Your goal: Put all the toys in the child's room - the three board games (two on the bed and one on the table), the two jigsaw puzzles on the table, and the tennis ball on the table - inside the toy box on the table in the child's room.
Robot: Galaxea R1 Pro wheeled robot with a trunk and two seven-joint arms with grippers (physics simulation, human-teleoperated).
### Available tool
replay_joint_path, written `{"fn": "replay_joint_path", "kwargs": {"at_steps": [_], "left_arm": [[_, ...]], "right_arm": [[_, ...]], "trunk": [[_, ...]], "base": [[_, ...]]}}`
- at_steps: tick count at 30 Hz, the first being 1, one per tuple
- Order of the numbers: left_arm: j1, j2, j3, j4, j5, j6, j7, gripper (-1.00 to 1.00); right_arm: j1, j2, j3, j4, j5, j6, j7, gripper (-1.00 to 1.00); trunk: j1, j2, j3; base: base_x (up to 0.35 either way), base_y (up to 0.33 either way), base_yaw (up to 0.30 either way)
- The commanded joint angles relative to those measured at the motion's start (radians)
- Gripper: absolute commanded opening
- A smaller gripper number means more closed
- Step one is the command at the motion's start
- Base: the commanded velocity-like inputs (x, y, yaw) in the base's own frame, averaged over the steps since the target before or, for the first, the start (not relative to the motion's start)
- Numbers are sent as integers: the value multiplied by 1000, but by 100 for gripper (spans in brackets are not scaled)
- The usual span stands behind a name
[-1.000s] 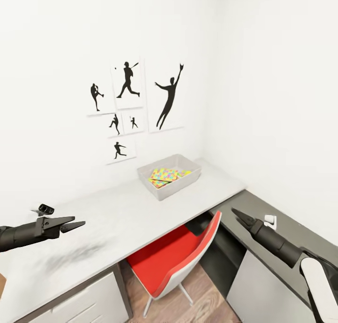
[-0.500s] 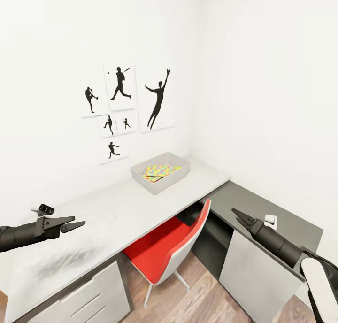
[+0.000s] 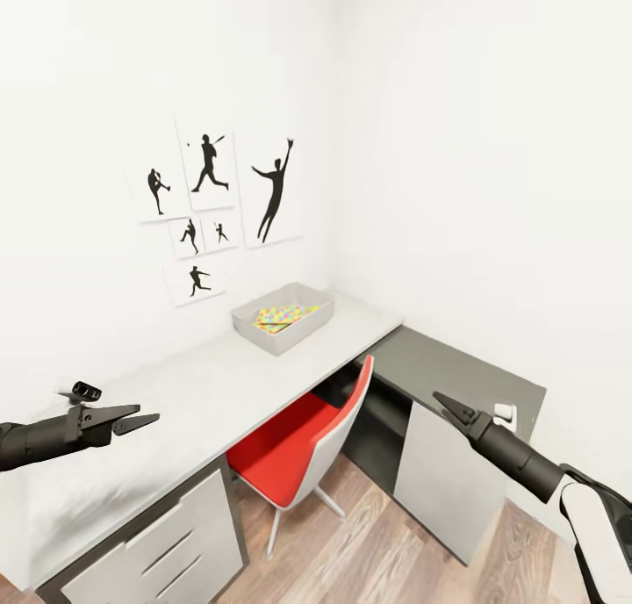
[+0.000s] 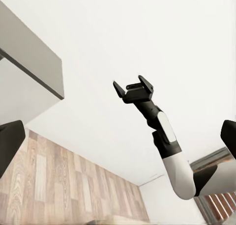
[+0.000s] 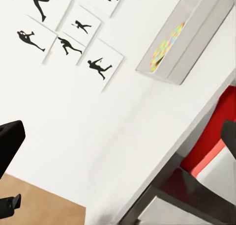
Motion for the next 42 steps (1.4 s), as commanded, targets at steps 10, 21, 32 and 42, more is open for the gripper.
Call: {"fn": "replay_joint_path", "kwargs": {"at_steps": [10, 21, 32, 42], "left_arm": [[0, 1, 0, 0, 0, 11, -3, 100], [0, 1, 0, 0, 0, 11, -3, 100], [0, 1, 0, 0, 0, 11, -3, 100], [0, 1, -1, 0, 0, 11, -3, 100]], "right_arm": [[-2, 0, -3, 17, 0, 6, 3, 100], [-1, -1, -3, 19, -2, 7, 3, 100], [-2, -2, -4, 22, -2, 7, 4, 100], [-2, -2, -17, 23, -2, 8, 4, 100]], "trunk": [[0, -2, 10], [0, -2, 23], [0, -2, 36], [0, -2, 48]], "base": [[-251, 167, -218], [-190, 167, -218], [-139, 144, -218], [-111, 128, -218]]}}
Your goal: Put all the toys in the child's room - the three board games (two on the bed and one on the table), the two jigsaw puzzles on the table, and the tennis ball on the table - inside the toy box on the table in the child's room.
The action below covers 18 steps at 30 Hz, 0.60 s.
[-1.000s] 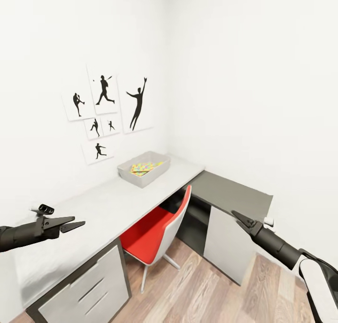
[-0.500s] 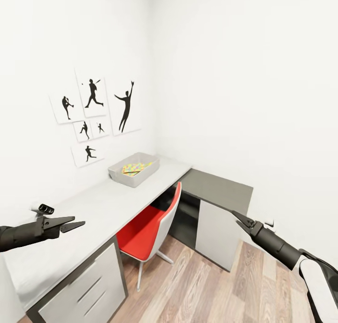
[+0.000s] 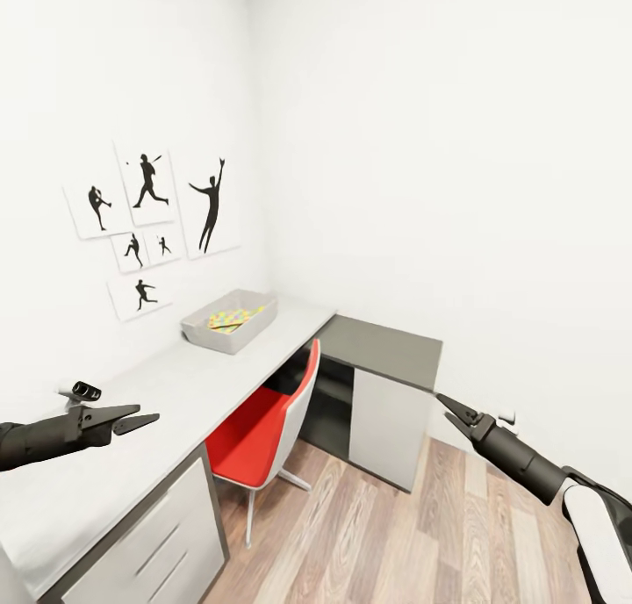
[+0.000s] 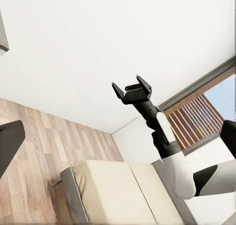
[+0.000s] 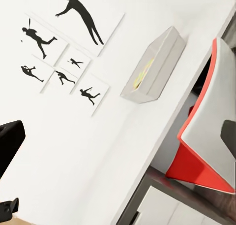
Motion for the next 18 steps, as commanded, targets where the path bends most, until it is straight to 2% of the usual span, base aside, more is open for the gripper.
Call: {"fn": "replay_joint_path", "kwargs": {"at_steps": [1, 13, 18], "left_arm": [[0, 0, 0, 0, 1, 11, -4, 100], [0, 0, 0, 0, 2, 11, -4, 100], [0, -1, 0, 0, 2, 11, -4, 100]], "right_arm": [[-1, 0, -2, 0, -1, 7, 2, 100], [-1, 0, -2, 1, -1, 7, 2, 100], [-1, -24, -1, 2, -1, 6, 3, 100]], "trunk": [[0, -1, 1], [0, -1, 15], [0, -1, 21]], "base": [[-97, 105, -218], [-76, 70, -218], [-8, 6, -218]]}}
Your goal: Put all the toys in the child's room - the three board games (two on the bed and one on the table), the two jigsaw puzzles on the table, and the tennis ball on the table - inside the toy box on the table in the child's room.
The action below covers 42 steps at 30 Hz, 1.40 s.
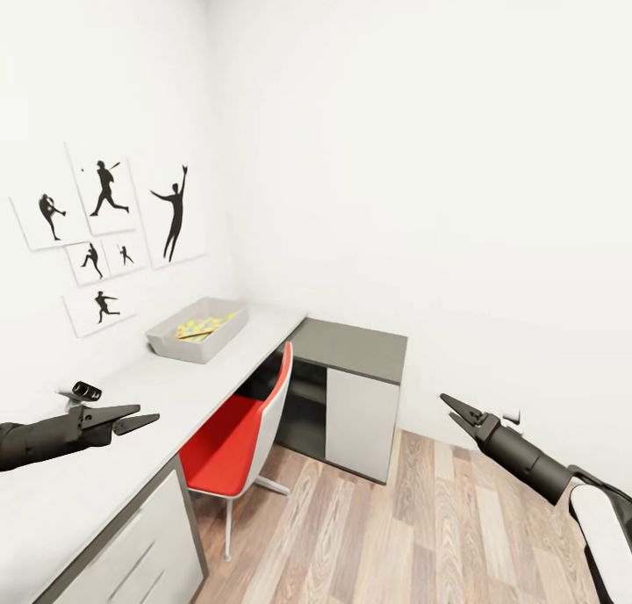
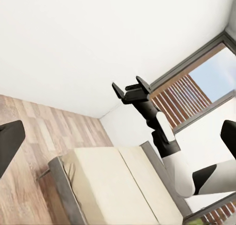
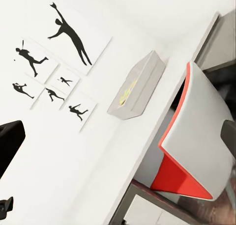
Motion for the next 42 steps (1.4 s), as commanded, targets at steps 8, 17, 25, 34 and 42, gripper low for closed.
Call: {"fn": "replay_joint_path", "kwargs": {"at_steps": [8, 17, 25, 34, 42], "left_arm": [[0, 0, 0, 0, 0, 11, -3, 100], [0, -1, 0, 0, 0, 11, -3, 100], [1, -1, 0, 0, 0, 11, -3, 100], [1, -3, 0, 0, 0, 11, -3, 100], [1, -6, 0, -1, 0, 10, -3, 100]], "right_arm": [[-1, -14, -2, 8, -3, 5, 2, 100], [-1, -16, -18, 40, -1, 5, 3, 100], [-1, -16, -22, 43, 0, 5, 3, 100], [-1, -16, -23, 58, 0, 5, 3, 100], [-1, -16, -23, 101, 2, 5, 2, 100]], "trunk": [[0, -1, 9], [0, -1, 20], [0, -1, 30], [0, -1, 41], [0, -1, 44]], "base": [[-1, 1, -218], [0, 0, -218], [0, 0, -218], [0, 0, -216], [0, -20, -67]]}}
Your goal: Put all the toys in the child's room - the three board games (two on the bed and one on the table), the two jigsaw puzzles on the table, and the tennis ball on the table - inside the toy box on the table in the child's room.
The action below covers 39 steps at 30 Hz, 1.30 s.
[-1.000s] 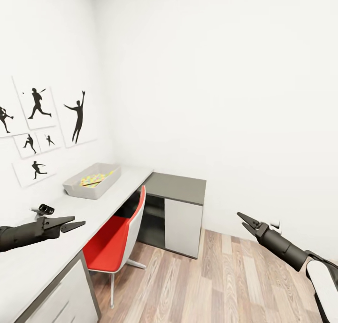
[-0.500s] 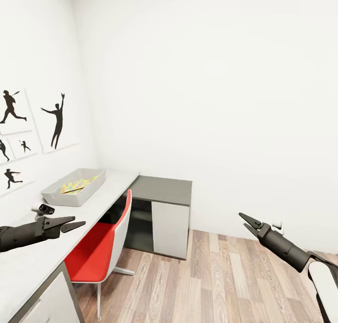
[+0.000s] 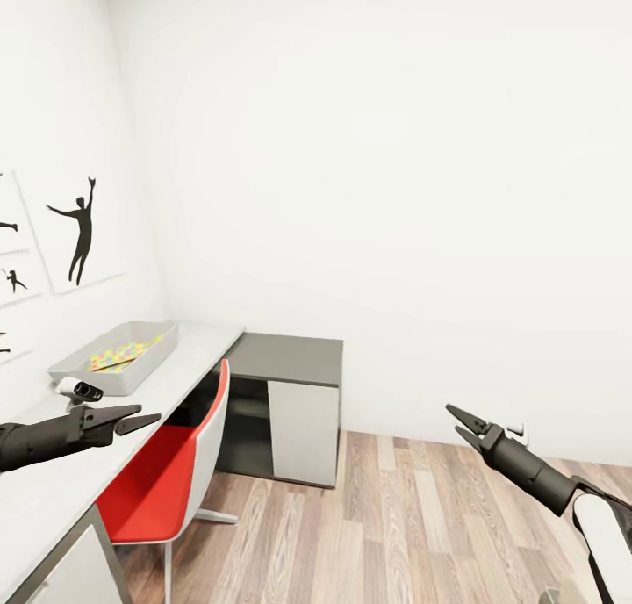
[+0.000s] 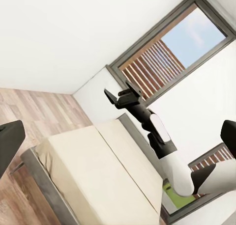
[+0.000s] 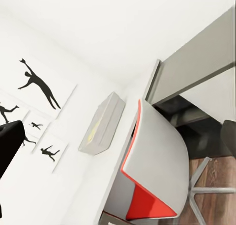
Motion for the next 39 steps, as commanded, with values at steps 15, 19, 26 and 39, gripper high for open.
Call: {"fn": "replay_joint_path", "kwargs": {"at_steps": [15, 19, 26, 39], "left_arm": [[0, -6, -8, -2, -8, 10, 6, 100], [0, -22, -30, -10, -12, 9, 19, 100], [-8, -117, -98, -19, -31, 10, 158, 100], [-14, -333, -313, 0, -128, 8, 730, 100]], "right_arm": [[-24, -8, -1, 119, 28, 2, -15, 100], [-30, -11, 2, 141, 90, -20, -21, 100], [-89, -10, 11, 205, 188, -44, -82, 100], [-97, 10, 163, 774, 616, -329, -187, 100]], "trunk": [[0, -1, -6], [0, -1, -6], [0, -1, -6], [0, -1, -6]], "base": [[0, -79, -3], [0, -2, 0], [0, 0, 0], [0, 0, 0]]}}
